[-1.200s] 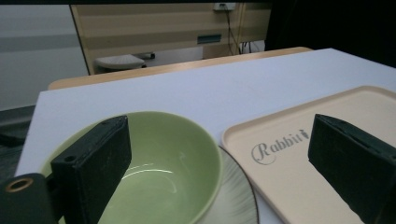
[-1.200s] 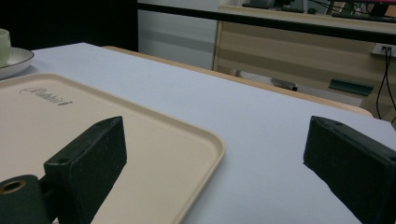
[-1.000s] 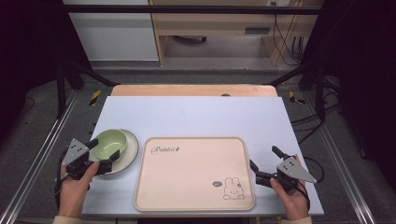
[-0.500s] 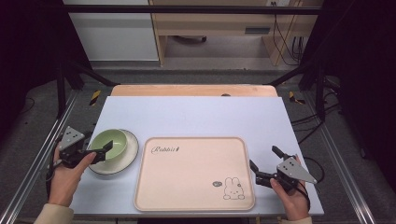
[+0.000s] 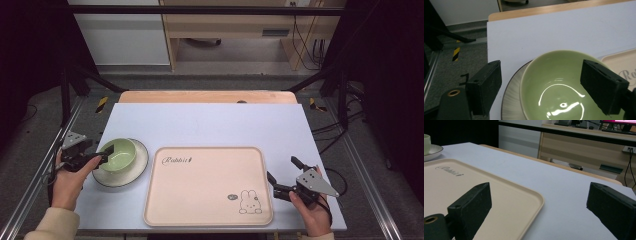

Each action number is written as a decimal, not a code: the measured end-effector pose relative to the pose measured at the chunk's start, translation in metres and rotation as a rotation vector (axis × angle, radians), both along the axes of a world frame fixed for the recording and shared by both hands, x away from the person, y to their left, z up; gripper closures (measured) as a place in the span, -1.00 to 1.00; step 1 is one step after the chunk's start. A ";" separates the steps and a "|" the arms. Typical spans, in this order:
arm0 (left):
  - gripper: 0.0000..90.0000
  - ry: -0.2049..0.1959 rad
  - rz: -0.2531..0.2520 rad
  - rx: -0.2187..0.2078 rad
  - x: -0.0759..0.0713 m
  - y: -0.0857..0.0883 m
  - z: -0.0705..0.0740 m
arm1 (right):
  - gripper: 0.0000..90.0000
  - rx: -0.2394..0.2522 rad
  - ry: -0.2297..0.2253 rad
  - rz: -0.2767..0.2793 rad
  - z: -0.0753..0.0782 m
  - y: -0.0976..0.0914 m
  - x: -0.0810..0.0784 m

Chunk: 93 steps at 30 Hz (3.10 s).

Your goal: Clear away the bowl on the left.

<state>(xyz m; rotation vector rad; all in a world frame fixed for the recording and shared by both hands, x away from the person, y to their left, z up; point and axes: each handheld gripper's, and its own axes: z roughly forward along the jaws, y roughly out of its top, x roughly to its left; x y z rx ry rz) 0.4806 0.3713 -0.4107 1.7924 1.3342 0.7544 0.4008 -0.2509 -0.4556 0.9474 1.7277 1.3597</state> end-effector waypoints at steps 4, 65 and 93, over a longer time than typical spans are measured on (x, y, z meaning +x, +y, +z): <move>-0.49 0.041 0.022 0.006 0.004 0.005 -0.006 | -0.87 -0.003 -0.001 0.001 0.000 0.000 0.000; 0.84 0.299 0.137 -0.192 0.015 0.012 -0.017 | -0.87 -0.003 0.001 0.010 0.001 0.000 -0.001; 0.83 0.205 0.036 -0.241 0.011 -0.026 0.012 | -0.87 -0.002 -0.004 0.013 0.002 0.000 -0.001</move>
